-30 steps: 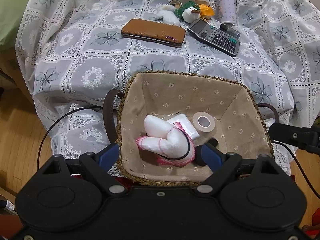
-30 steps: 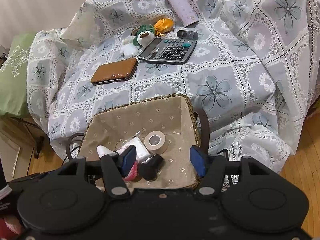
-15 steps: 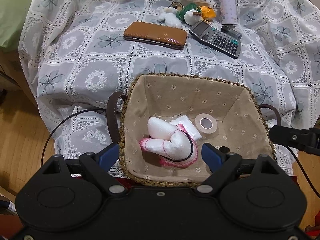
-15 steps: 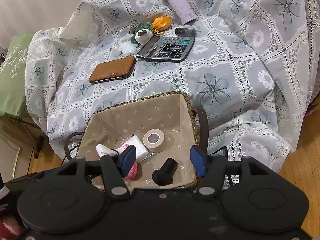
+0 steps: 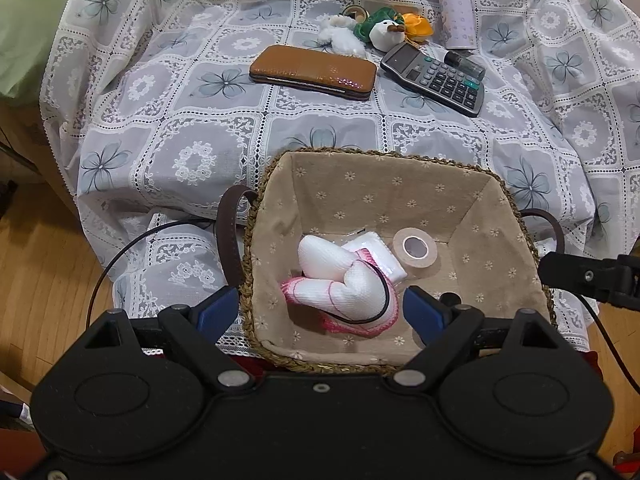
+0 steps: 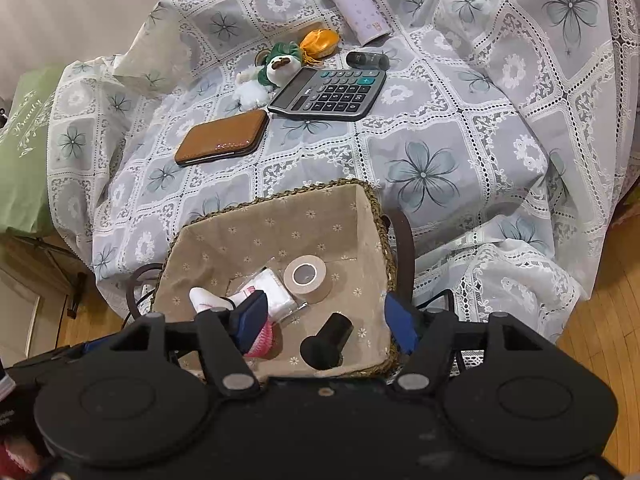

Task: Organize soft objects
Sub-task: 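Lift both tools from the basket toward the plush toys, then grasp the green-hatted plush doll with the right tool while the left tool approaches the white teddy bear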

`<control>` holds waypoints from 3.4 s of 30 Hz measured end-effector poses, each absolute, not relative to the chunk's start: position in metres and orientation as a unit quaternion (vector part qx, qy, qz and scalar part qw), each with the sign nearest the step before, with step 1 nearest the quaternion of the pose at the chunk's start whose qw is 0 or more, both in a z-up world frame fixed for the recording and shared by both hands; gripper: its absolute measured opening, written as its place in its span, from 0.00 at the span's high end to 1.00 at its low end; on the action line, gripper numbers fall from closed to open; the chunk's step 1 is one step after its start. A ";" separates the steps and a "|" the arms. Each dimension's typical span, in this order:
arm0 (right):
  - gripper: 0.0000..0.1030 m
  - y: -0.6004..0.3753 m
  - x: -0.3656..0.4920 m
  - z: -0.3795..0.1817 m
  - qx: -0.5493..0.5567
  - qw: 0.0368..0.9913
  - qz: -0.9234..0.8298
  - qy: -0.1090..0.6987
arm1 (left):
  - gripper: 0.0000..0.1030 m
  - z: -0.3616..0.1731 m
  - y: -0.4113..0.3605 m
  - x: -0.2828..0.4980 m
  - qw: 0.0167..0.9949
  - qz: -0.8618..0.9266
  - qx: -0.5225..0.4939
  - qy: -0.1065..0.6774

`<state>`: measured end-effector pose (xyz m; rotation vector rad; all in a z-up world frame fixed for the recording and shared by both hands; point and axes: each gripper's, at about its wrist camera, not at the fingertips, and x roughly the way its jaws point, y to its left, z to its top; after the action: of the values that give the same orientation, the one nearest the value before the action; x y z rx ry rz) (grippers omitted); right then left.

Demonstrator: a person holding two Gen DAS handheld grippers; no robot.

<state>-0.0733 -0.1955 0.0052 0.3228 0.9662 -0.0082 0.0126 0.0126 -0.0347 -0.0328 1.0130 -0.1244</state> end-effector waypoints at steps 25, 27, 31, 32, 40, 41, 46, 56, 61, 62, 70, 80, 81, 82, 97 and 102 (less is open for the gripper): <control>0.21 -0.197 -0.029 0.003 0.129 0.882 -0.029 0.451 | 0.13 -0.020 0.008 0.047 0.886 -0.056 0.021 0.459; 0.16 -0.200 -0.020 0.005 0.135 0.886 -0.032 0.442 | 0.11 -0.018 0.009 0.056 0.887 -0.057 0.021 0.457; 0.10 -0.204 0.002 0.010 0.139 0.894 -0.037 0.425 | 0.11 -0.015 0.010 0.076 0.888 -0.060 0.012 0.455; 0.08 -0.205 0.007 0.010 0.137 0.895 -0.037 0.422 | 0.11 -0.015 0.010 0.081 0.889 -0.062 0.011 0.454; 0.02 -0.201 0.065 0.013 0.111 0.904 -0.026 0.413 | 0.11 -0.013 0.009 0.130 0.893 -0.062 0.007 0.445; 0.02 -0.201 0.073 0.013 0.112 0.903 -0.023 0.415 | 0.11 -0.013 0.009 0.138 0.894 -0.060 0.010 0.443; 0.02 -0.201 0.121 0.014 0.103 0.903 -0.009 0.418 | 0.11 -0.014 0.008 0.174 0.897 -0.060 0.014 0.439; 0.02 -0.193 0.228 0.019 0.054 0.915 0.003 0.401 | 0.11 -0.018 0.001 0.252 0.896 -0.072 0.017 0.437; 0.03 -0.190 0.282 0.012 0.034 0.916 0.004 0.399 | 0.11 -0.019 -0.004 0.285 0.899 -0.076 0.028 0.431; 0.03 -0.189 0.289 0.010 0.031 0.915 0.005 0.401 | 0.11 -0.020 -0.004 0.291 0.898 -0.079 0.030 0.432; 0.03 -0.176 0.336 -0.009 0.012 0.910 0.028 0.414 | 0.11 -0.031 -0.001 0.323 0.894 -0.085 0.028 0.440; 0.03 -0.166 0.370 -0.033 0.006 0.899 0.040 0.436 | 0.11 -0.046 0.005 0.338 0.890 -0.078 0.028 0.447; 0.03 -0.165 0.373 -0.035 0.005 0.898 0.042 0.438 | 0.11 -0.047 0.006 0.339 0.890 -0.077 0.028 0.448; 0.03 -0.164 0.376 -0.038 0.003 0.897 0.044 0.441 | 0.11 -0.047 0.006 0.340 0.890 -0.077 0.027 0.448; 0.45 -0.166 0.390 -0.045 0.020 0.885 0.074 0.460 | 0.11 -0.049 0.008 0.342 0.889 -0.077 0.034 0.449; 0.45 -0.185 0.383 -0.028 0.058 0.893 0.066 0.442 | 0.11 -0.046 0.004 0.344 0.889 -0.082 0.039 0.448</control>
<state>0.3832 -0.1851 -0.0281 0.1195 0.9164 0.1365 0.3441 0.0037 -0.0459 0.0819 0.9305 -0.1699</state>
